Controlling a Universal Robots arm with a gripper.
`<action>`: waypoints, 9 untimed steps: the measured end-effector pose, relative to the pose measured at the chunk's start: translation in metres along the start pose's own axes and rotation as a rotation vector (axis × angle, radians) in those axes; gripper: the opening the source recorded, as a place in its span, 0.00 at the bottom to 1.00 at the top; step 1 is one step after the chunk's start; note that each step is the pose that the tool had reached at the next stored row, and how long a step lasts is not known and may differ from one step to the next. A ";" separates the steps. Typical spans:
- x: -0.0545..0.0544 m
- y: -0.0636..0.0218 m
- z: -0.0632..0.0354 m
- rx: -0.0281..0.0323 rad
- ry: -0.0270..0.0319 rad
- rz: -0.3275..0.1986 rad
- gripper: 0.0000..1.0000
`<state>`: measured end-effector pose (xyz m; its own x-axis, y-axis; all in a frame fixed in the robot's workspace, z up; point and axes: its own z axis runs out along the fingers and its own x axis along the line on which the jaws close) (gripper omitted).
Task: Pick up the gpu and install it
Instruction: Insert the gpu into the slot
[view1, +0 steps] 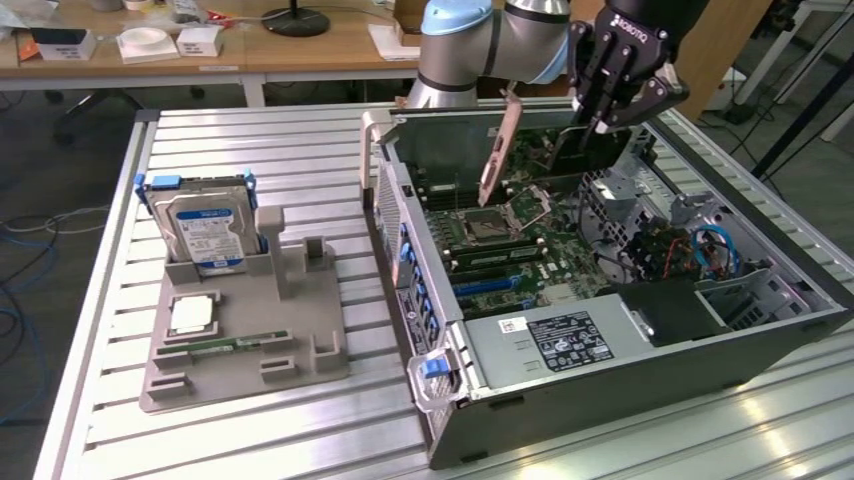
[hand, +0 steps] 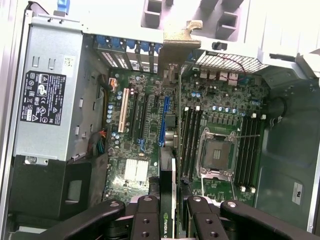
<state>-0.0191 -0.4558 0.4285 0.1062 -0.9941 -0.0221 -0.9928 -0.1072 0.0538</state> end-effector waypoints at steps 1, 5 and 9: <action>0.000 0.0000 0.0004 0.0000 -0.0001 0.000 0.26; 0.000 -0.0001 0.0020 0.0000 -0.0001 0.000 0.26; 0.000 -0.0002 0.0036 0.0000 0.0000 0.000 0.26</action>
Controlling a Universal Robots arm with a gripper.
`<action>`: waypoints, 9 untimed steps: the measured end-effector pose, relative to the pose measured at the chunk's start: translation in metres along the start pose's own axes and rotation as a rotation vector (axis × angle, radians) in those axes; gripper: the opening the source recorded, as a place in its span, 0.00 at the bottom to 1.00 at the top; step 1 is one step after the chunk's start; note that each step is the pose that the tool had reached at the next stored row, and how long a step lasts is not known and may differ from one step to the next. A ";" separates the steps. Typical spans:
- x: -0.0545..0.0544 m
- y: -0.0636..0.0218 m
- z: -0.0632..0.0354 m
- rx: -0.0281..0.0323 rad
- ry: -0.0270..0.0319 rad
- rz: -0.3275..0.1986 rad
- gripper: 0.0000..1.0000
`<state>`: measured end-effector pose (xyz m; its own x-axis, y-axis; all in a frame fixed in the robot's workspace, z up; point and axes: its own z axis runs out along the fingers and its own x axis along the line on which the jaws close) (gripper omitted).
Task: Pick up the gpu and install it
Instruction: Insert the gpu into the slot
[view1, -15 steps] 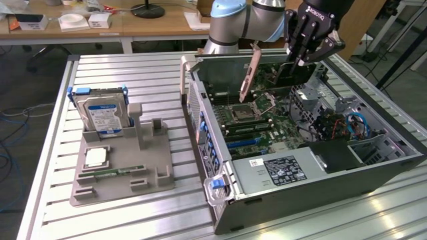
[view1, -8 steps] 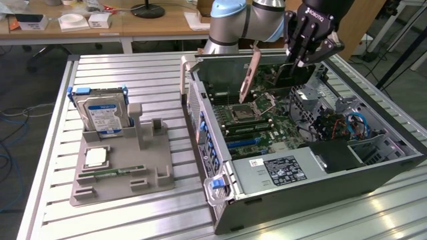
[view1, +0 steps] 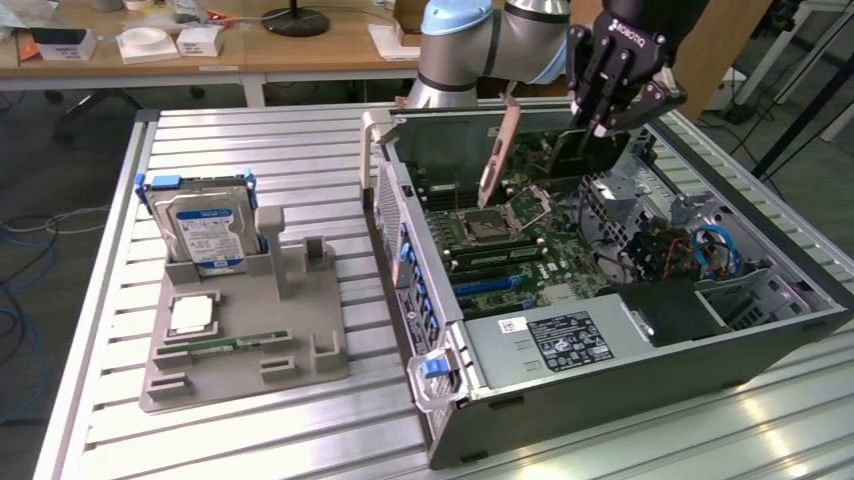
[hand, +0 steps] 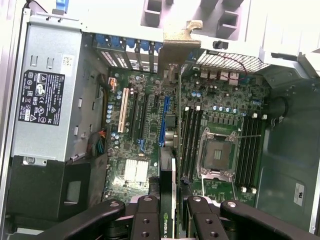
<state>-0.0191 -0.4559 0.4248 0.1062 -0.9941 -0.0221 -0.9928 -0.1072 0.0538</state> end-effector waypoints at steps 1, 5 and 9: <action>0.000 0.0000 0.0004 0.0000 0.0000 0.000 0.26; 0.000 -0.0001 0.0022 -0.0001 0.0000 0.000 0.26; 0.000 -0.0002 0.0039 0.0000 0.0000 0.000 0.26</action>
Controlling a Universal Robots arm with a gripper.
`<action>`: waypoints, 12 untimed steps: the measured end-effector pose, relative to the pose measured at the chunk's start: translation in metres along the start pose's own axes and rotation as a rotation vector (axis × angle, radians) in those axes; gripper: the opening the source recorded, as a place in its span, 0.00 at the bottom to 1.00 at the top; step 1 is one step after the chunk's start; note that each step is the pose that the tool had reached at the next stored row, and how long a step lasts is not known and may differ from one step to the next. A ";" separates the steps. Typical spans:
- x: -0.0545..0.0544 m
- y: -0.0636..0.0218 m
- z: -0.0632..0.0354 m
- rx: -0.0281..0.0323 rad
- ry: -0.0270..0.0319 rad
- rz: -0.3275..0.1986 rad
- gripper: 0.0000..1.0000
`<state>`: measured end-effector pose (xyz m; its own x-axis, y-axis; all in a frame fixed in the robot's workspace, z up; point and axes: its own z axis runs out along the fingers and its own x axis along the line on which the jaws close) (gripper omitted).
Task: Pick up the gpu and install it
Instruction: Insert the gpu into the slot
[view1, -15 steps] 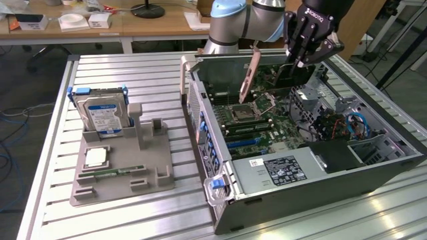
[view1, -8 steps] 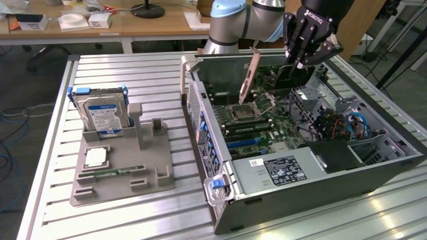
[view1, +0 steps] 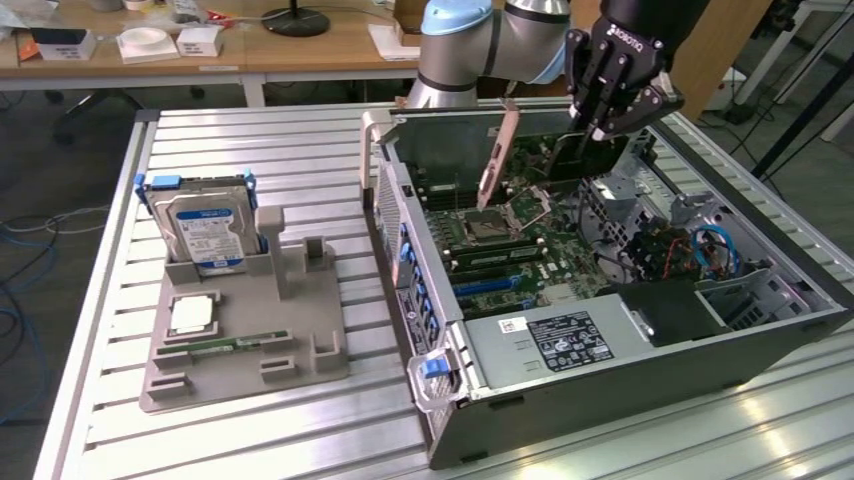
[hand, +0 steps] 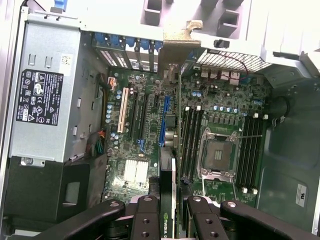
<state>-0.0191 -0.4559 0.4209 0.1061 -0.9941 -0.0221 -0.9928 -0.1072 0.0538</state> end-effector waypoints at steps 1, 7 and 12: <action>0.000 0.0000 0.0004 0.0000 0.0000 0.000 0.26; 0.000 -0.0002 0.0035 0.0000 0.0001 0.000 0.26; 0.000 -0.0004 0.0063 0.0000 0.0000 0.000 0.26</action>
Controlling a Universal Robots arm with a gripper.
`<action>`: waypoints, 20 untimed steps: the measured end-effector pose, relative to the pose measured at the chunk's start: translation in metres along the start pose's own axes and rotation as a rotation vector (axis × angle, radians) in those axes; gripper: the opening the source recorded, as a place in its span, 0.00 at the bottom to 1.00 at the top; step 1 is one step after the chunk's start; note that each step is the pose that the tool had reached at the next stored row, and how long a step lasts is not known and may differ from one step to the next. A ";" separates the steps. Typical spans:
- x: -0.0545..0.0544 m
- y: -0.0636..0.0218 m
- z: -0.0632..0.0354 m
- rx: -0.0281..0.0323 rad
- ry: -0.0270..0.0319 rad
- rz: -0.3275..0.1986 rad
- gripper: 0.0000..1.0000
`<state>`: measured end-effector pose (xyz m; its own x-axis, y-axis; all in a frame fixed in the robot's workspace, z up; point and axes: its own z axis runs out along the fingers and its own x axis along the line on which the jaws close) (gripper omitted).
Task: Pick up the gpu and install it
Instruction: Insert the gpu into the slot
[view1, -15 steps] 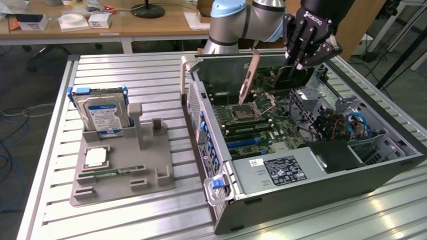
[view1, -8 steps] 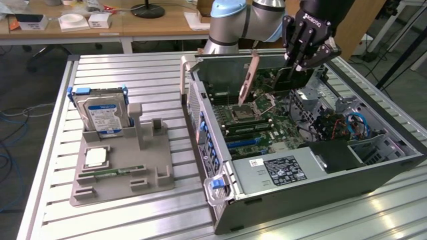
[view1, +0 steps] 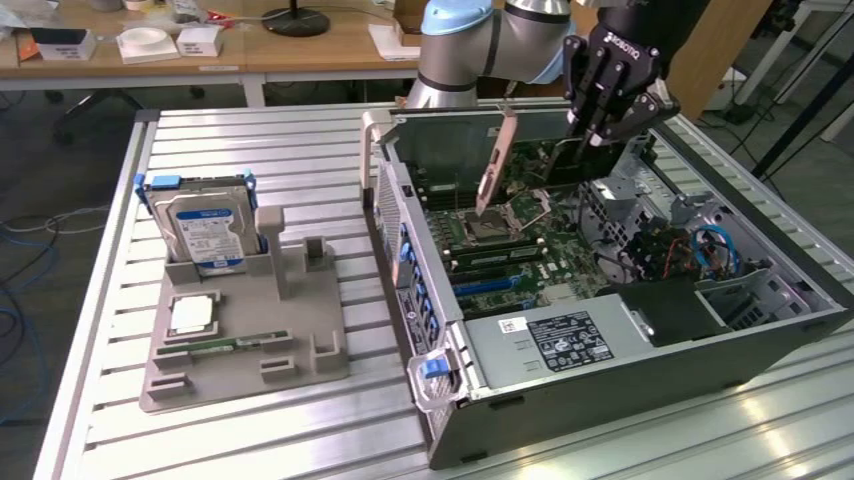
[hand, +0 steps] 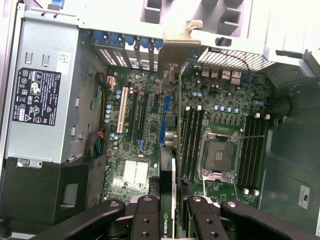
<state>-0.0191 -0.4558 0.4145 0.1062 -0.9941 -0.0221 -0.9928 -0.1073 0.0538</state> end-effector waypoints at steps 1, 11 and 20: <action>0.000 0.0000 0.0006 0.0000 0.0000 0.000 0.26; 0.000 -0.0003 0.0058 0.0000 0.0000 0.000 0.26; 0.000 -0.0005 0.0101 0.0000 0.0000 0.000 0.26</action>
<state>-0.0191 -0.4559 0.4044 0.1062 -0.9941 -0.0221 -0.9928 -0.1073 0.0538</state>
